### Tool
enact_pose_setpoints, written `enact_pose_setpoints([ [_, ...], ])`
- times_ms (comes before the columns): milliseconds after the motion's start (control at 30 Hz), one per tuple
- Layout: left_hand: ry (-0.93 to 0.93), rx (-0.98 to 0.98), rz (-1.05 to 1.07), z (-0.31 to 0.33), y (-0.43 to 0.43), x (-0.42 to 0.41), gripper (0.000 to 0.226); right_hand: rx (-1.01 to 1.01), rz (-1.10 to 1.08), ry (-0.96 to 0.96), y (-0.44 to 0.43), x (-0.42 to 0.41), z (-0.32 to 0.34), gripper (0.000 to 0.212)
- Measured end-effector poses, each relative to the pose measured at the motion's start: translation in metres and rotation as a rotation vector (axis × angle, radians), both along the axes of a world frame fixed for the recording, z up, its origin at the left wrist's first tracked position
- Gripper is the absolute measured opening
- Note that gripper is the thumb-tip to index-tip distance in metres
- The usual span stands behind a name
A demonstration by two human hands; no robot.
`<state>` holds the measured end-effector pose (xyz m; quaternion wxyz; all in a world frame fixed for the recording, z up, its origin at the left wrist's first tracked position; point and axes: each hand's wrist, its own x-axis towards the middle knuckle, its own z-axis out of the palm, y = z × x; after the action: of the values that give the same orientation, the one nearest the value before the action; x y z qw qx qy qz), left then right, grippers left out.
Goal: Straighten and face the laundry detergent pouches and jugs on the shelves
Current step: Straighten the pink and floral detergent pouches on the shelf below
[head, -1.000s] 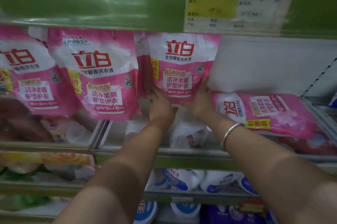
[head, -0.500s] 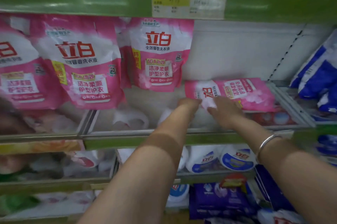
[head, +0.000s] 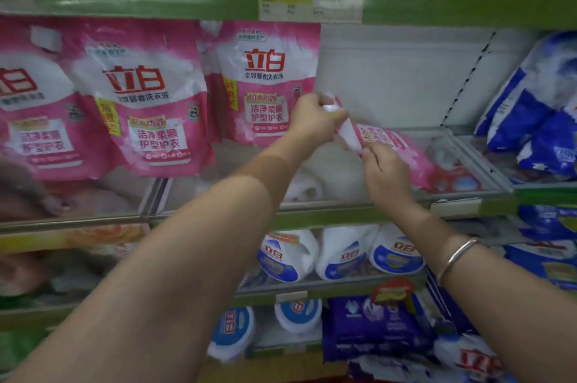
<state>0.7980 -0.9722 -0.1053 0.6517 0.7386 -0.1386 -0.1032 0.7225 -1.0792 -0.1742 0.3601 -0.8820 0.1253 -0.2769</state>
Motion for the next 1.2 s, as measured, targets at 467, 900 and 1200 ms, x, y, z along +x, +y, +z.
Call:
enact_pose_setpoints([
  [467,-0.164,-0.012,0.027,0.065,0.096,0.047,0.014,0.007,0.061,0.151,0.056,0.013,-0.014,0.079],
  [900,-0.23,0.025,0.307,-0.022,0.108,0.02,0.06,0.35,0.09,0.066,0.072,0.069,-0.015,0.118],
  [1200,-0.176,0.311,0.367,-0.108,0.103,0.014,0.112,0.27,0.084,0.147,0.094,0.077,-0.034,0.137],
])
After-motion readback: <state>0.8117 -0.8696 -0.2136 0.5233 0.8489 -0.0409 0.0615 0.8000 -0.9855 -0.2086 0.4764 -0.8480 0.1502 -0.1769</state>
